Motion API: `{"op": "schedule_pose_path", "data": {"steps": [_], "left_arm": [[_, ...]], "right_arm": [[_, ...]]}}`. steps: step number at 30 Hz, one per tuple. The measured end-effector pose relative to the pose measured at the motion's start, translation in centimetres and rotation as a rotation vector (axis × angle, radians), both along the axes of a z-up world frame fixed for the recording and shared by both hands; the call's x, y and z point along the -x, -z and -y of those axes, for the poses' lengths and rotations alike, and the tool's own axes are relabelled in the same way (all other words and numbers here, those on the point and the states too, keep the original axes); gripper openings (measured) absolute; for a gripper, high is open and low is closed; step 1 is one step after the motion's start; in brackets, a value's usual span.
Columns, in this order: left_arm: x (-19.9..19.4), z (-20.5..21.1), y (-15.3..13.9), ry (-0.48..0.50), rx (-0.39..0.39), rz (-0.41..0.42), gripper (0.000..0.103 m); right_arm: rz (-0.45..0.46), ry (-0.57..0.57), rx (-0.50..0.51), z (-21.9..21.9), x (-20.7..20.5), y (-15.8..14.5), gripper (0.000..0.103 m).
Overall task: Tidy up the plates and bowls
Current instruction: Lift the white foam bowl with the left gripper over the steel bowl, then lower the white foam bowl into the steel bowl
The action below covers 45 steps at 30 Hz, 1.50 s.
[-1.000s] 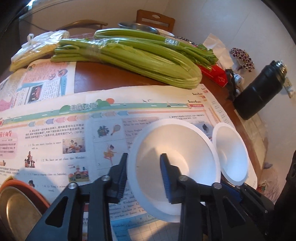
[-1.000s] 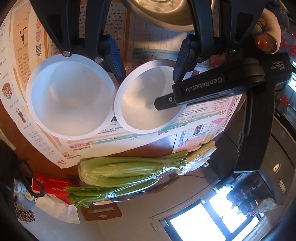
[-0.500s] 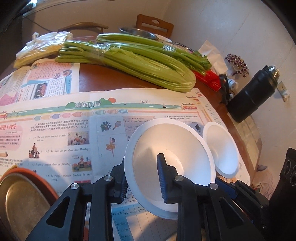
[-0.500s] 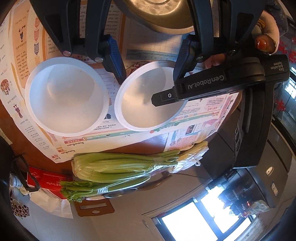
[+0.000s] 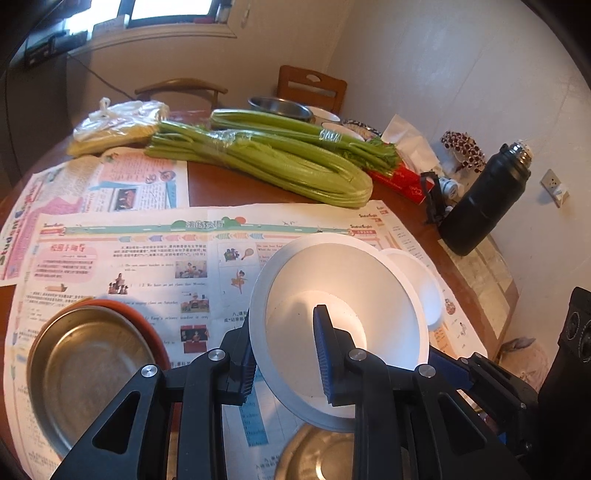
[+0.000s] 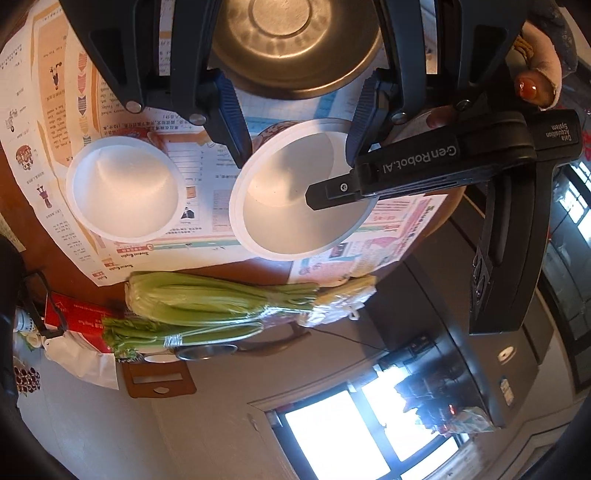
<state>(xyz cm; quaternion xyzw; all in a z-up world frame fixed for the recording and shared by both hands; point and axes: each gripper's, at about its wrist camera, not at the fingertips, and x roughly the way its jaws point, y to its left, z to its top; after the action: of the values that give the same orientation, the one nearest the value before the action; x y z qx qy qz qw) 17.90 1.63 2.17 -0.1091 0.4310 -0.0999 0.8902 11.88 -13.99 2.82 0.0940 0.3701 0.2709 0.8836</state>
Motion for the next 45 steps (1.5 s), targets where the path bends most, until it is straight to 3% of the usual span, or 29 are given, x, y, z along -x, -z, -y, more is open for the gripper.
{"op": "schedule_pose_path", "data": {"steps": [22,34,45], "left_arm": [[7.5,4.4,-4.7,0.041,-0.036,0.087,0.028],[9.9,4.7,-4.2,0.034,-0.038,0.074,0.029],[10.4,4.7,-2.7,0.014,-0.040,0.039,0.030]], "right_arm": [[0.085,-0.002,0.032,3.8,7.6,-4.4,0.054],[0.091,-0.034,0.065,4.1,10.4,-4.3,0.054],[0.063,-0.064,0.073,3.8,10.4,-3.1,0.054]]}}
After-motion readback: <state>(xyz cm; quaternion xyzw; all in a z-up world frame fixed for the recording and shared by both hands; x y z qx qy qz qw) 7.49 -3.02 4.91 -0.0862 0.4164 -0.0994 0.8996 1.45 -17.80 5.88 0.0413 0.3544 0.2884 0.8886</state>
